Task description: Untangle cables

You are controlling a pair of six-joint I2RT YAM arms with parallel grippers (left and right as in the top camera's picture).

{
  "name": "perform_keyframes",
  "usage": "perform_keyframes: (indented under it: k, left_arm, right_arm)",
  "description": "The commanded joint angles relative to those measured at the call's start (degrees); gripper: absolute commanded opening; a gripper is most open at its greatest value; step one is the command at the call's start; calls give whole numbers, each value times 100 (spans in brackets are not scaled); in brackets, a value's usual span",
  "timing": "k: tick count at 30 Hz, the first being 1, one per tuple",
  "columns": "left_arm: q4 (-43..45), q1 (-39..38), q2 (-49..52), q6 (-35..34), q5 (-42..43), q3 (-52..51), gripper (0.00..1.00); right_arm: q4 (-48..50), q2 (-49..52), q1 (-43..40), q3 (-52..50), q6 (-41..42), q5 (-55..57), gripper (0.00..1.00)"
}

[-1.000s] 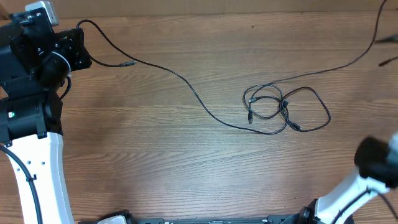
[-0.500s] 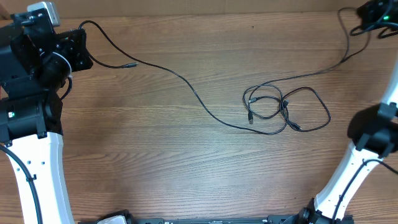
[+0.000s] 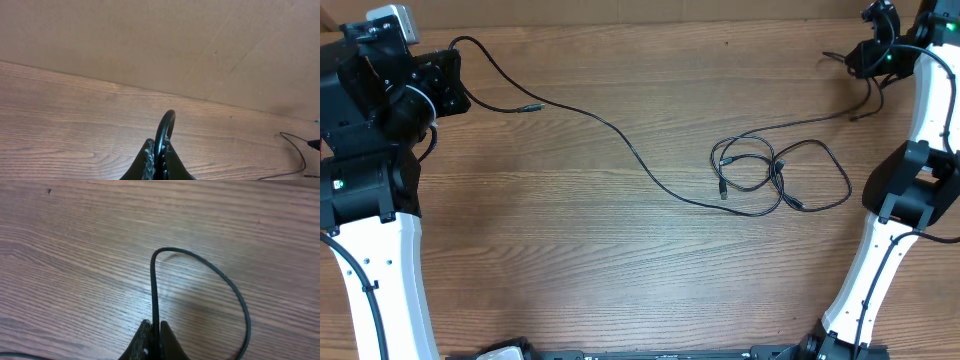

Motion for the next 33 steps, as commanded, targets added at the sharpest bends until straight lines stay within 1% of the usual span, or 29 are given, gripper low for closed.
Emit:
perform_keyframes:
  k: [1, 2, 3, 4, 5, 12, 15, 19, 27, 29, 33]
  left_arm:
    - [7, 24, -72, -48, 105, 136, 4]
    - [9, 24, -72, -68, 105, 136, 4]
    - [13, 24, -72, -68, 105, 136, 4]
    - [15, 24, -72, -68, 105, 136, 4]
    - [15, 24, -72, -68, 105, 136, 4]
    - [22, 24, -72, -68, 105, 136, 4]
    - [31, 24, -72, -66, 105, 136, 4]
    - [28, 24, -72, -63, 103, 136, 4]
    - [28, 24, -72, -63, 103, 136, 4]
    - [26, 24, -72, -63, 103, 136, 4]
    - [24, 24, -74, -66, 116, 136, 4]
  right_arm:
    - [44, -26, -9, 72, -26, -46, 32]
    - [42, -26, -9, 72, -26, -44, 49]
    - [42, -26, -9, 72, -26, -44, 62]
    - [44, -26, -9, 72, -26, -37, 93]
    - [52, -26, -9, 72, -26, -20, 100]
    - [7, -26, -9, 72, -24, 103, 100]
    - [-190, -68, -9, 114, -28, 42, 100]
    - [-492, -348, -9, 210, -398, -575, 100]
    - [-756, -1449, -7, 280, -393, -2026, 100]
    - [-1014, -1759, 11, 280, -424, -2365, 100]
    - [-1781, -2186, 144, 280, -890, -2382, 100]
